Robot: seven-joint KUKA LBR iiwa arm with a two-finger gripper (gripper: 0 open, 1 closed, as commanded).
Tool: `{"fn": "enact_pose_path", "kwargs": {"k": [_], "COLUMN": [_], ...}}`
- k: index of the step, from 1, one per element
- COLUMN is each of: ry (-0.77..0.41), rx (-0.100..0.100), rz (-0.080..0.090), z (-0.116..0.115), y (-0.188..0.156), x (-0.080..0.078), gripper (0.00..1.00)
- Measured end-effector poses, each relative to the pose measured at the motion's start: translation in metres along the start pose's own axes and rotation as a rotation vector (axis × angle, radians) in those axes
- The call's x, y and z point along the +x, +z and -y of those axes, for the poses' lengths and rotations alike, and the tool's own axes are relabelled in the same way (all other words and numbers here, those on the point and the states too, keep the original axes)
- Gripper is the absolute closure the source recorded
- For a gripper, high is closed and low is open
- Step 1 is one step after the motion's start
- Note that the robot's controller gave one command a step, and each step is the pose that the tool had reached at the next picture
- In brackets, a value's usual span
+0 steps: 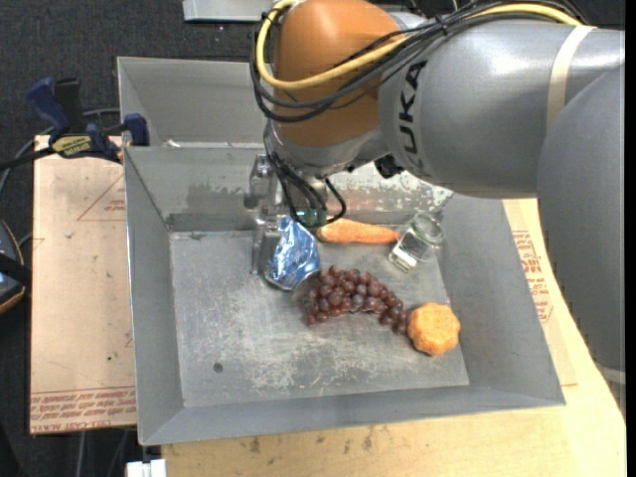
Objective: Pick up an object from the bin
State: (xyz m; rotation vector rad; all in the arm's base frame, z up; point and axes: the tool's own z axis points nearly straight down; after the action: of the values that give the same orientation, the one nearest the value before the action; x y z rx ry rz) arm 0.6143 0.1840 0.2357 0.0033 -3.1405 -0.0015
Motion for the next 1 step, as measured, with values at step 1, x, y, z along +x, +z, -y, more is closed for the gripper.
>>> {"fn": "enact_pose_path", "kwargs": {"k": [1], "ry": [0.002], "rx": [0.0], "rz": [0.002], "z": [0.0006], "y": [-0.001], "x": [-0.0008], "gripper": [0.0]}}
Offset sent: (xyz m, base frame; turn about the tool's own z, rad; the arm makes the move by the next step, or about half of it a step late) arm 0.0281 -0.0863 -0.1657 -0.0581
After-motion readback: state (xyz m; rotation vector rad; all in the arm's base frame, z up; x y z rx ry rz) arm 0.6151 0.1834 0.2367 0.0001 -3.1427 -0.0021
